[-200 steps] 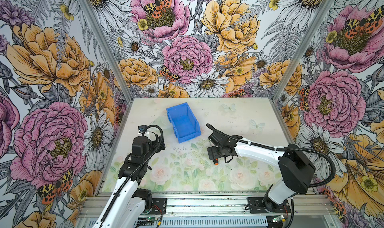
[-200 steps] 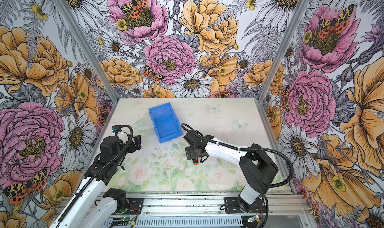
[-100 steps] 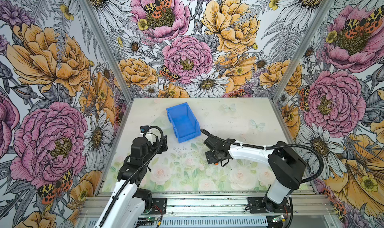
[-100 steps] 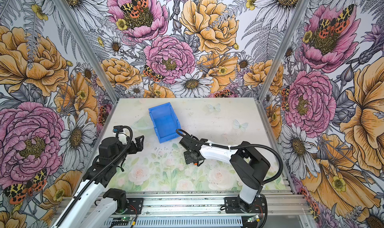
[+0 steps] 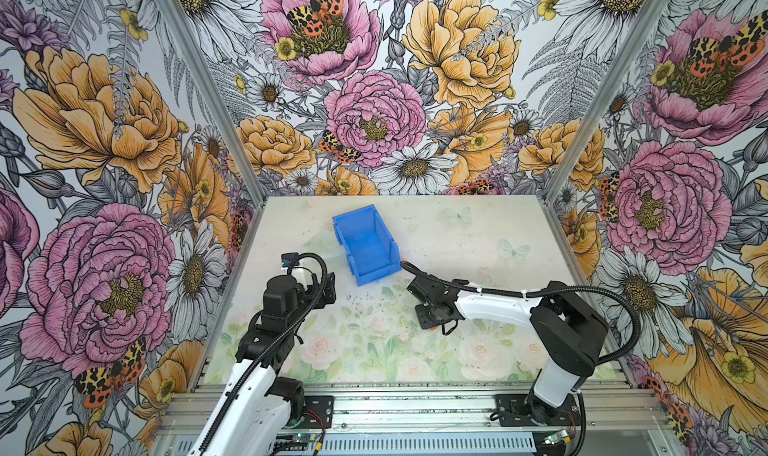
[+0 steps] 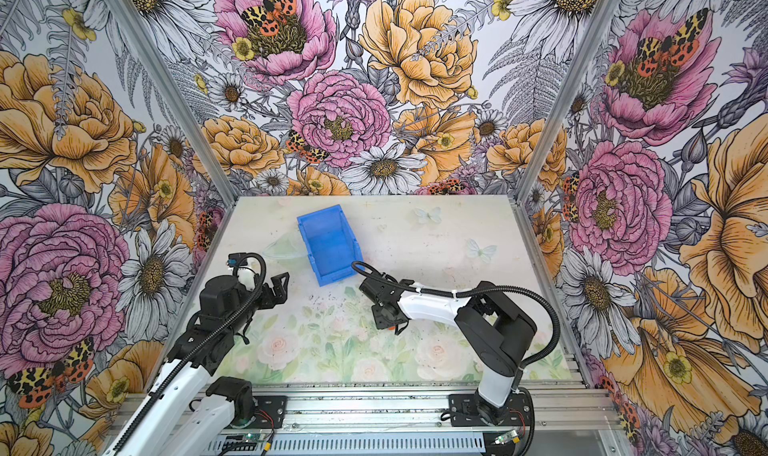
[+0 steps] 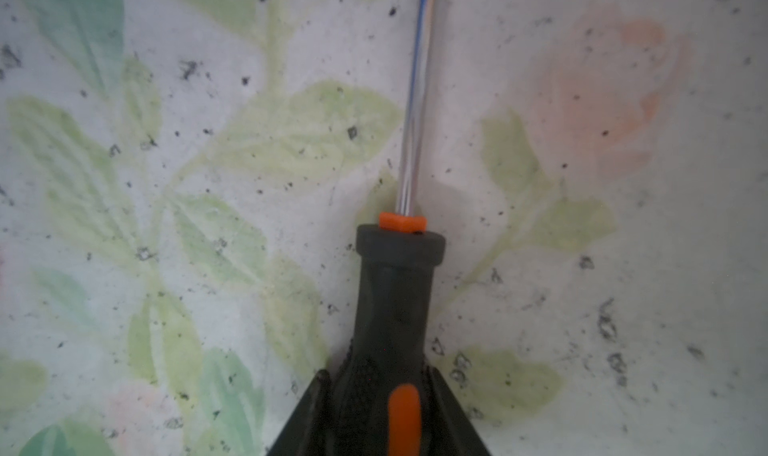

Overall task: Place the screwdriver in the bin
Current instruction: 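Lower the right gripper and close it on the screwdriver handle, then lift the screwdriver with the right gripper and carry it over the blue bin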

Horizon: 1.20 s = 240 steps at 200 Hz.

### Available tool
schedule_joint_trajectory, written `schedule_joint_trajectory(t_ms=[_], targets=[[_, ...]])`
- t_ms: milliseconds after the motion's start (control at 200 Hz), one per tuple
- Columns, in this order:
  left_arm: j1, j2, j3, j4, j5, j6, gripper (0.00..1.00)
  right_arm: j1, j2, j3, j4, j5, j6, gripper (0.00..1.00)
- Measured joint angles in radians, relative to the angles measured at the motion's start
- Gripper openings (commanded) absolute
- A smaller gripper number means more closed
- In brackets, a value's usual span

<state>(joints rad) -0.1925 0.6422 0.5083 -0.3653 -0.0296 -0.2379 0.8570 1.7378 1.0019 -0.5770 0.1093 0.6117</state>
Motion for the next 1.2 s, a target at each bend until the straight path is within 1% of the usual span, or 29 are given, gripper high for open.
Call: schedule_joint_trajectory(t_ms=[80,275,450,591,681,801,916,1201], targets=[[0.0,0.0,-0.001,0.004,0.0,0.0,0.99,0.0,0.0,0.0,0.002,-0.001,-0.004,0.21],[0.0,0.002,-0.008,0.011,-0.002,0.0,0.99,-0.001,-0.032,-0.036,0.013,-0.003,-0.003,0.1],[0.0,0.016,-0.013,0.023,-0.003,0.0,0.99,0.0,-0.126,-0.084,-0.024,-0.002,-0.012,0.09],[0.0,0.02,-0.013,0.026,-0.003,0.001,0.99,0.0,-0.219,-0.084,-0.055,0.002,-0.029,0.1],[0.0,0.021,-0.013,0.029,-0.003,0.0,0.99,-0.001,-0.253,-0.067,-0.09,0.016,-0.034,0.09],[0.001,0.022,-0.013,0.042,-0.003,0.001,0.99,0.0,-0.256,-0.004,-0.146,0.04,-0.037,0.1],[0.001,0.024,-0.013,0.056,-0.005,0.001,0.99,-0.001,-0.245,0.093,-0.198,0.065,-0.037,0.1],[0.001,0.026,-0.013,0.059,-0.006,0.004,0.99,-0.001,-0.083,0.442,-0.294,0.096,-0.055,0.1]])
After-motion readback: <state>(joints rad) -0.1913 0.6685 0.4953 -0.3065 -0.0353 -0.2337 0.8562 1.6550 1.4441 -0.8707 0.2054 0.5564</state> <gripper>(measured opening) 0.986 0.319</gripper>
